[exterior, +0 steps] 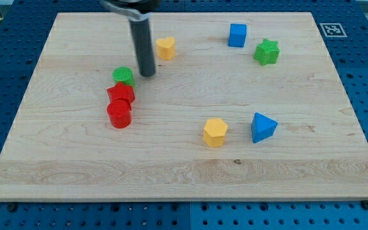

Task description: Move your arm to the right of the board

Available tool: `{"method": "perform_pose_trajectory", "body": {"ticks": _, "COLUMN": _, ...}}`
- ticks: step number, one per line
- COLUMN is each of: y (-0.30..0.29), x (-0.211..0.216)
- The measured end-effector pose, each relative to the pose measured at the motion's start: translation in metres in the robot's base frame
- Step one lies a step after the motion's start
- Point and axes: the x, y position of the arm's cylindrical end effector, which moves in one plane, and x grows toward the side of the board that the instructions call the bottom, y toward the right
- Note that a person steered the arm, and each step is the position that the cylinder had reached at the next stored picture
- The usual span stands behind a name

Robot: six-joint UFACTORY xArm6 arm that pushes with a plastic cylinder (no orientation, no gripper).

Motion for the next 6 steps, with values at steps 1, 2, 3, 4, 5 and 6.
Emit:
{"method": "perform_pose_trajectory", "body": {"ticks": 1, "y": 0.032, "x": 0.0}}
{"method": "perform_pose_trajectory", "body": {"ticks": 2, "y": 0.039, "x": 0.0}}
{"method": "perform_pose_trajectory", "body": {"ticks": 3, "y": 0.118, "x": 0.0}}
{"method": "perform_pose_trajectory", "body": {"ticks": 4, "y": 0.188, "x": 0.008}}
{"method": "perform_pose_trajectory", "body": {"ticks": 5, "y": 0.211, "x": 0.013}}
{"method": "perform_pose_trajectory", "body": {"ticks": 6, "y": 0.211, "x": 0.013}}
